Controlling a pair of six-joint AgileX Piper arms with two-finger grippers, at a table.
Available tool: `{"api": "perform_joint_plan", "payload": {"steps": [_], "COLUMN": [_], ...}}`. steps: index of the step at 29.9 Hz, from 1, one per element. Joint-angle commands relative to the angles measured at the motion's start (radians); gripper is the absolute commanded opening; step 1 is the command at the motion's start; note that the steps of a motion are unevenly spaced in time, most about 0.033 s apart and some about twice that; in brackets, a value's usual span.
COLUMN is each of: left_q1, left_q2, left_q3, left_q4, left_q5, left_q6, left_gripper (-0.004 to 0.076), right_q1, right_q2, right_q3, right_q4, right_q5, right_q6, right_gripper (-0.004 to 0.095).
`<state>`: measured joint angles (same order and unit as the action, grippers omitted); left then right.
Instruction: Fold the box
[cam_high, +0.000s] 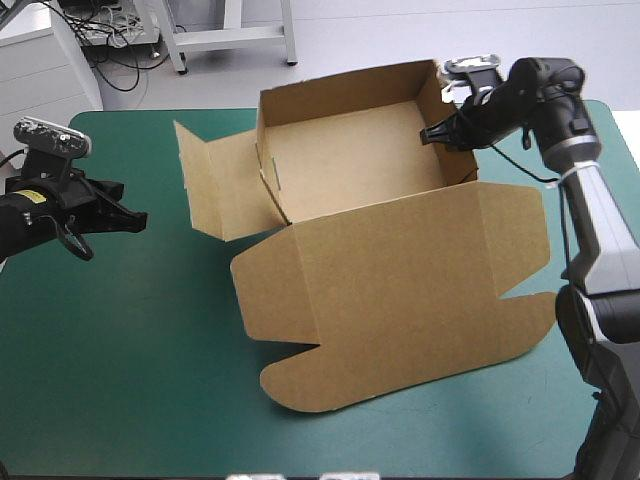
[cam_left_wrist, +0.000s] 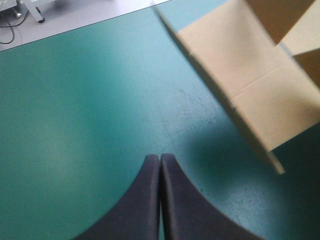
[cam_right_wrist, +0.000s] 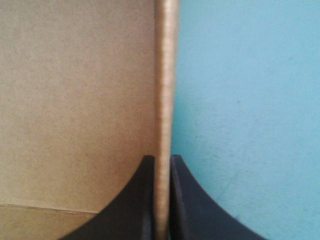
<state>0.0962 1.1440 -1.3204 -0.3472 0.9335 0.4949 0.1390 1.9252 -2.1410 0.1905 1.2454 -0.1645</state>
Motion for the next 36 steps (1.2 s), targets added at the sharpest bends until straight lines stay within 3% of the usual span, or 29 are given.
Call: {"api": "perform_joint_plan", "payload": {"steps": [1, 11, 19, 25, 30, 36], "left_q1": [0.000, 0.000, 0.000, 0.000, 0.000, 0.000], "left_q2": [-0.020, 0.020, 0.142, 0.244, 0.304, 0.319], "left_q3": [-0.028, -0.026, -0.026, -0.026, -0.026, -0.026], "left_q4": [0.041, 0.075, -0.043, -0.396, -0.756, -1.090], "left_q5": [-0.086, -0.102, -0.141, -0.175, -0.134, -0.040], "left_q6": [-0.083, -0.106, -0.099, 0.107, 0.355, 0.488], "left_gripper": [-0.0033, -0.0032, -0.0032, -0.0032, -0.0032, -0.0032], "right_q1": [-0.062, -0.237, -0.253, -0.253, -0.253, -0.253], "right_q2": [-0.140, -0.302, -0.362, -0.366, -0.368, -0.368], "right_q3": [-0.038, -0.038, -0.034, -0.032, -0.010, 0.049], "right_q4": [0.039, 0.282, 0.323, 0.367, 0.376, 0.395], "right_q5": [0.002, 0.002, 0.002, 0.002, 0.002, 0.002], "right_q6": [-0.003, -0.096, -0.108, -0.116, -0.138, -0.152], "right_gripper": [-0.0023, -0.0023, -0.0023, -0.0023, -0.0023, -0.0023]}}
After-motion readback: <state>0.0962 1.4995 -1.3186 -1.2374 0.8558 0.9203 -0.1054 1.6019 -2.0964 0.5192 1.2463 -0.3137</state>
